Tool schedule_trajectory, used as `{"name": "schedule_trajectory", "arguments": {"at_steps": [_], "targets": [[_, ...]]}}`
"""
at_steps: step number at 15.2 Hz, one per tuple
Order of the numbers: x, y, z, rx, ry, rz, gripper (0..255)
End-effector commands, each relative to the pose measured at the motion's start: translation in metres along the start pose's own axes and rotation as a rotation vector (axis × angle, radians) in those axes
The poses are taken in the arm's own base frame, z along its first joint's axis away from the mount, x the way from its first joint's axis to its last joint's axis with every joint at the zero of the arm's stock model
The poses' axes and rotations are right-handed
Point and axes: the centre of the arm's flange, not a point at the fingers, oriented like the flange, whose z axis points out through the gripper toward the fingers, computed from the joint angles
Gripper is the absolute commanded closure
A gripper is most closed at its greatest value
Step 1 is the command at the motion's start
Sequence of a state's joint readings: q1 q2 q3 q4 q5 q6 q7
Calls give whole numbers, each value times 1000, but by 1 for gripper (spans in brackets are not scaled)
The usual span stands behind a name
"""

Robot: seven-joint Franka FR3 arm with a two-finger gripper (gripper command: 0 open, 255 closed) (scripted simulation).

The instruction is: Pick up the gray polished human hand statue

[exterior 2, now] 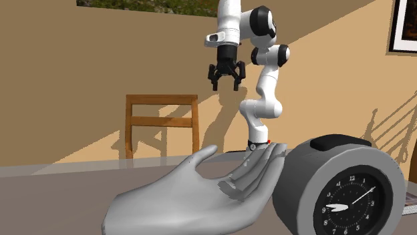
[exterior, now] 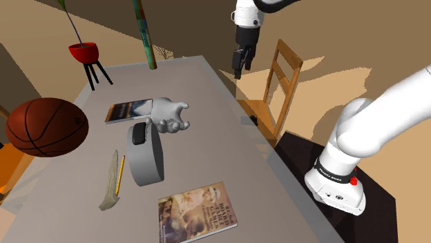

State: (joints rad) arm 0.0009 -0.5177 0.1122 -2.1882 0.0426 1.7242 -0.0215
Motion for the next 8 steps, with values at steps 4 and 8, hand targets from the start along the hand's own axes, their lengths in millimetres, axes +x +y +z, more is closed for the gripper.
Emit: {"name": "schedule_trajectory", "arguments": {"at_steps": [4,8], "targets": [[70,-19,26,8,-69,42,0],[123,-32,51,14,-123,75,0]]}}
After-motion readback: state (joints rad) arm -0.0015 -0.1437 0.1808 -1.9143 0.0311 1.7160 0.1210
